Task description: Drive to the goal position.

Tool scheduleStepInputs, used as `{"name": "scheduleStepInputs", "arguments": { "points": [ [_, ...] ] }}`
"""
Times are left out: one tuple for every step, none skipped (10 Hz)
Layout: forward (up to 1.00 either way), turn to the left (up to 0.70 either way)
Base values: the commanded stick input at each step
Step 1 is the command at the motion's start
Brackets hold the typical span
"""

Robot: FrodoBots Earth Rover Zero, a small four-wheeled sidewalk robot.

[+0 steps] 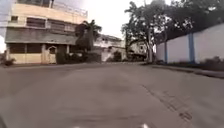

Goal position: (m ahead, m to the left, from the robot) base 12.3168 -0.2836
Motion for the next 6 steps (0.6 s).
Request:
{"name": "scheduleStepInputs", "arguments": {
  "points": [
    [1.00,0.01],
    [1.00,0.01],
    [1.00,0.01],
    [1.00,0.01],
    [1.00,0.01],
    [1.00,0.01]
  ]
}}
